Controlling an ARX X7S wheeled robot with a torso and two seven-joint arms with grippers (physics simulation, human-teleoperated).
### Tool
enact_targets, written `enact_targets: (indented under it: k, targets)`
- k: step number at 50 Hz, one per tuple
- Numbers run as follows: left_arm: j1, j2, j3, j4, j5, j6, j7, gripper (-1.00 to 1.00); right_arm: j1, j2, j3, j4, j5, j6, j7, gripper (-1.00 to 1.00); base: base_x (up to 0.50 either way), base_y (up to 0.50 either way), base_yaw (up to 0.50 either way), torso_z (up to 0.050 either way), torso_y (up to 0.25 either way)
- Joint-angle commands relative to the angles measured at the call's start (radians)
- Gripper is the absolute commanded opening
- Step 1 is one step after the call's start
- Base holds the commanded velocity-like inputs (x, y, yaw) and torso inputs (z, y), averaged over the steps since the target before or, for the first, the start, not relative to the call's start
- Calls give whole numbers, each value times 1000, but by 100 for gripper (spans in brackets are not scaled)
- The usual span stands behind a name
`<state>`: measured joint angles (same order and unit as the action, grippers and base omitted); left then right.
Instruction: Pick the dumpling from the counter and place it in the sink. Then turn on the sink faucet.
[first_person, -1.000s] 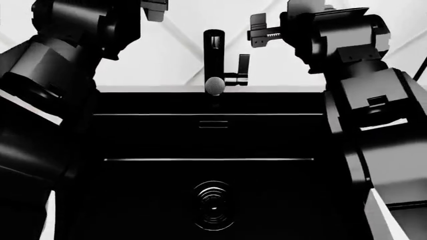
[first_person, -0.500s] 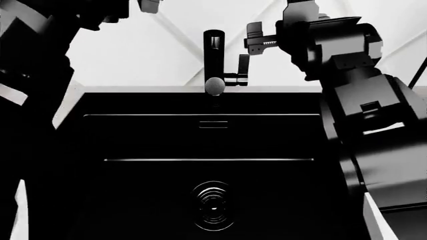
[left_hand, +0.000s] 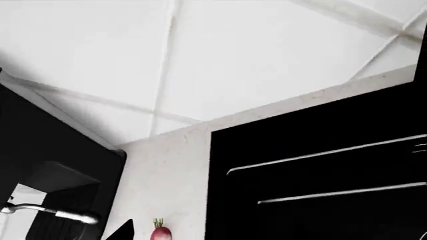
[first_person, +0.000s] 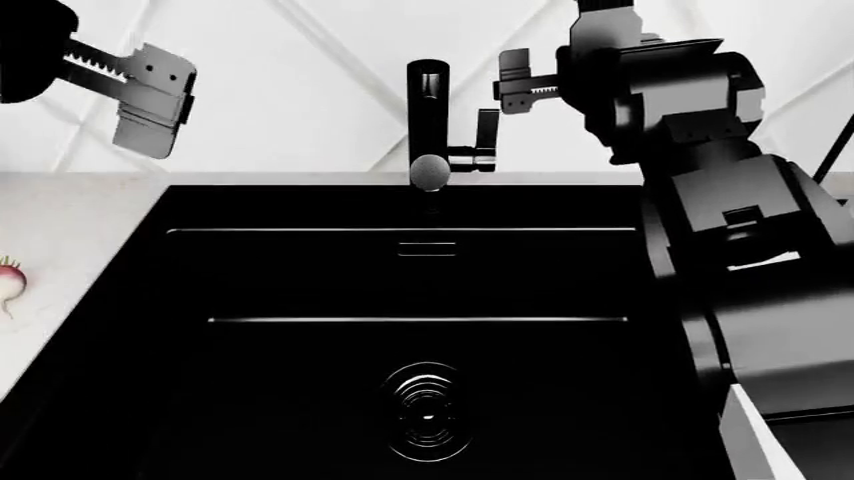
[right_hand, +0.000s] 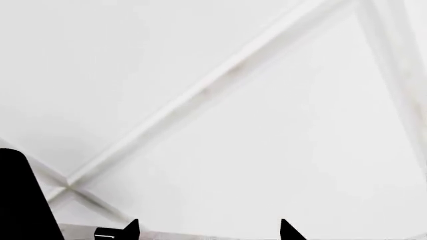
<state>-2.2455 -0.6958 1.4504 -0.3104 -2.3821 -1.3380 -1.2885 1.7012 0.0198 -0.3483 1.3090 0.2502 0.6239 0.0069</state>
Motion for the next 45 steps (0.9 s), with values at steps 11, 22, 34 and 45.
enact_targets:
  k: [11, 22, 34, 45]
  targets:
    - [-99, -293, 169, 171, -514, -12, -268, 100, -19, -19, 23, 0, -42, 7, -13, 100, 0, 0, 0, 0, 0]
    - [-43, -323, 165, 24, -386, 45, -213, 100, -22, -19, -12, 0, -10, 9, -1, 100, 0, 0, 0, 0, 0]
    - [-38, -360, 180, -37, -204, 19, -227, 100, -29, -19, 18, 0, -48, 7, -1, 100, 0, 0, 0, 0, 0]
    - [-49, -387, 185, -86, -121, 8, -214, 100, -35, -19, 72, 0, -107, 13, -1, 100, 0, 0, 0, 0, 0]
